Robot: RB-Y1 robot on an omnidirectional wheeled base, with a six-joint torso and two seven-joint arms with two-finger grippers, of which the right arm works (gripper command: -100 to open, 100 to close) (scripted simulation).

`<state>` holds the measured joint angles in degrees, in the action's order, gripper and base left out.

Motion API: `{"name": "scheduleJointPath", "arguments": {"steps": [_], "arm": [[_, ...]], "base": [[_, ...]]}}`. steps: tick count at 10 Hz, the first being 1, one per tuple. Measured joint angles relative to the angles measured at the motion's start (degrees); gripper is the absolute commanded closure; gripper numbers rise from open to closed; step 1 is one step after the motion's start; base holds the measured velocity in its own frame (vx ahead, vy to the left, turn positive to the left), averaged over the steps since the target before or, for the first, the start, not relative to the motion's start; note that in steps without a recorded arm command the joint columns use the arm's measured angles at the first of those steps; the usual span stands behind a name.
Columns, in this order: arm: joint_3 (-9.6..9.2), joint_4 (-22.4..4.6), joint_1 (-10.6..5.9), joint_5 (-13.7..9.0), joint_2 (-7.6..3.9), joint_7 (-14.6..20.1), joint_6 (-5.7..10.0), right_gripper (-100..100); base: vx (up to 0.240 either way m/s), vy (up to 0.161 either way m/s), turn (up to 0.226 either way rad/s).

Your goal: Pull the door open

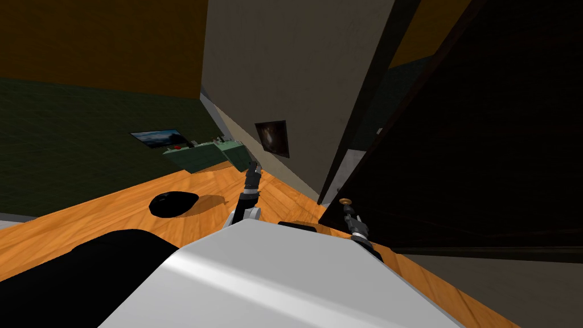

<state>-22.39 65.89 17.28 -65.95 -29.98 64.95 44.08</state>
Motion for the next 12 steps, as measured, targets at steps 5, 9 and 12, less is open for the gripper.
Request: {"name": "scheduleJointPath", "arguments": {"steps": [5, 9, 12], "arm": [[-0.10, 1.24, 1.11, -0.71, 0.33, -1.28, -1.74, 100], [-0.03, 1.11, 1.23, -0.79, 0.29, -1.17, -1.75, -100], [-1.19, -0.80, 0.51, 1.31, 1.19, 0.38, 0.89, -100]], "base": [[0.001, 0.004, 0.001], [-0.024, -0.013, 0.024], [-0.193, -0.070, 0.134]]}}
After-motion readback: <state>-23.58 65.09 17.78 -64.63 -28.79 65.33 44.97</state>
